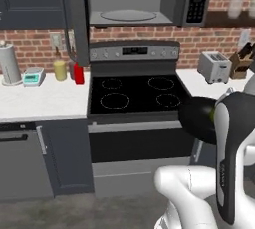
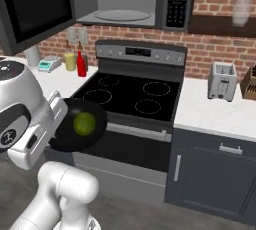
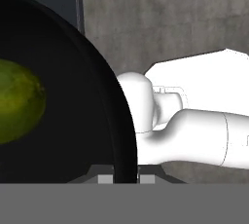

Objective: Pick the lime from the sink and place it in the bowl. Then pick the bowl and place it in the microwave. Then close the microwave door and press the start button.

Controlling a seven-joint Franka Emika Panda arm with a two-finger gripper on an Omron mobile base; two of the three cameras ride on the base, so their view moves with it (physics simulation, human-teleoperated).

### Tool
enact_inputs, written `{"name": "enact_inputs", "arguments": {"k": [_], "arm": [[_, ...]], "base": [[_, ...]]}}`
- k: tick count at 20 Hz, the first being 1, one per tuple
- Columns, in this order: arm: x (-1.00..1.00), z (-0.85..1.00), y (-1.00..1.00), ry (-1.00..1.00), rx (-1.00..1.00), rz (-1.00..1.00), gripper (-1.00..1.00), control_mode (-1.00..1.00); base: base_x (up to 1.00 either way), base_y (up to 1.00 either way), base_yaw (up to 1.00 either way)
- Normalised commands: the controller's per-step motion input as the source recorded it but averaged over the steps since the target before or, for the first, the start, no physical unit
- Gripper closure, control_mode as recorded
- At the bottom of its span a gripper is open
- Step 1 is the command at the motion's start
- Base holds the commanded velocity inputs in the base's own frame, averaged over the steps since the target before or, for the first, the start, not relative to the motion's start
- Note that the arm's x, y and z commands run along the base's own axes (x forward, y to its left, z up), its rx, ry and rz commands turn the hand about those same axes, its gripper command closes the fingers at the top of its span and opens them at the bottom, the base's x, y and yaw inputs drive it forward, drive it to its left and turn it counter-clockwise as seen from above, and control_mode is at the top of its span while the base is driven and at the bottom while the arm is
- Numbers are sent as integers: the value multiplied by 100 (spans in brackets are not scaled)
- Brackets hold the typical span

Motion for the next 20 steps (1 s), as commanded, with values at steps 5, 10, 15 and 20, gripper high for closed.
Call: {"name": "enact_inputs", "arguments": {"k": [5,10,15,20], "arm": [[0,0,0,0,0,0,100,100],[0,0,0,0,0,0,100,100],[0,0,0,0,0,0,100,100],[0,0,0,0,0,0,100,100]], "base": [[58,1,9],[52,8,8],[48,21,6],[36,27,3]]}}
